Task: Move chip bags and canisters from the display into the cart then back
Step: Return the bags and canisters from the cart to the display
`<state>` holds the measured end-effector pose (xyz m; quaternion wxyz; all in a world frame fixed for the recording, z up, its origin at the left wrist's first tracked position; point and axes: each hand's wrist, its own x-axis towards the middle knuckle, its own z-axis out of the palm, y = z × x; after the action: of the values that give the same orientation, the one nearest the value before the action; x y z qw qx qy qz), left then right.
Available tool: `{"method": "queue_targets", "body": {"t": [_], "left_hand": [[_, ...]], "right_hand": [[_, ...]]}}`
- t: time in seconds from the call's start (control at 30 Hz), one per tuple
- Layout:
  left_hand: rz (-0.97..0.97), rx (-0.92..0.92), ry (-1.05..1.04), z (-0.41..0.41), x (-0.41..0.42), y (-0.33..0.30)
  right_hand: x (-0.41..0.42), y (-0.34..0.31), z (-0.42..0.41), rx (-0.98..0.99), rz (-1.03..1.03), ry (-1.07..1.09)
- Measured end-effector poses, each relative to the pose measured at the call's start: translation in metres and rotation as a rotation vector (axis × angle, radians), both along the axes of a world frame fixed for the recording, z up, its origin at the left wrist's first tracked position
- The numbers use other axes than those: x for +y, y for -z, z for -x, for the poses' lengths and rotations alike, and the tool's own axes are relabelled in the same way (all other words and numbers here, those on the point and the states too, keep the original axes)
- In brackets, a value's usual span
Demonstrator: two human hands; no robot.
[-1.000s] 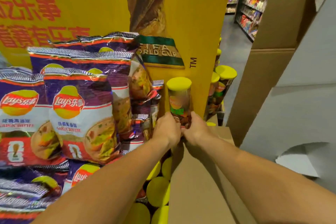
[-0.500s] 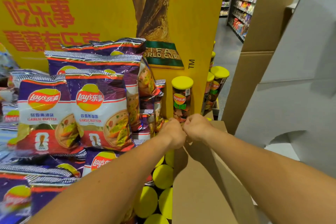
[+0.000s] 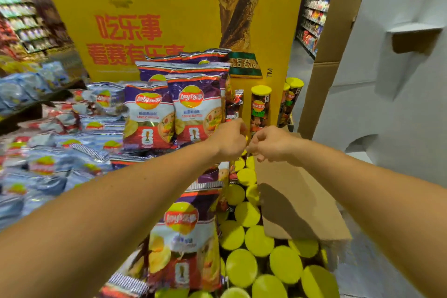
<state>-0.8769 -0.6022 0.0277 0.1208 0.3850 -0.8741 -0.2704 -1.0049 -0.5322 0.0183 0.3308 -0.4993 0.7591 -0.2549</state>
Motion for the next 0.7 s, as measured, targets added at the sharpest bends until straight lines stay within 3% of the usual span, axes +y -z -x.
{"method": "queue_targets", "body": {"t": [0.27, 0.7], "left_hand": [[0.048, 0.069, -0.156, -0.116, 0.055, -0.02], [-0.068, 0.111, -0.521, -0.317, 0.161, -0.006]], "right_hand": [[0.047, -0.024, -0.083, 0.056, -0.012, -0.231], [0.092, -0.04, -0.252, 0.17, 0.033, -0.623]]}}
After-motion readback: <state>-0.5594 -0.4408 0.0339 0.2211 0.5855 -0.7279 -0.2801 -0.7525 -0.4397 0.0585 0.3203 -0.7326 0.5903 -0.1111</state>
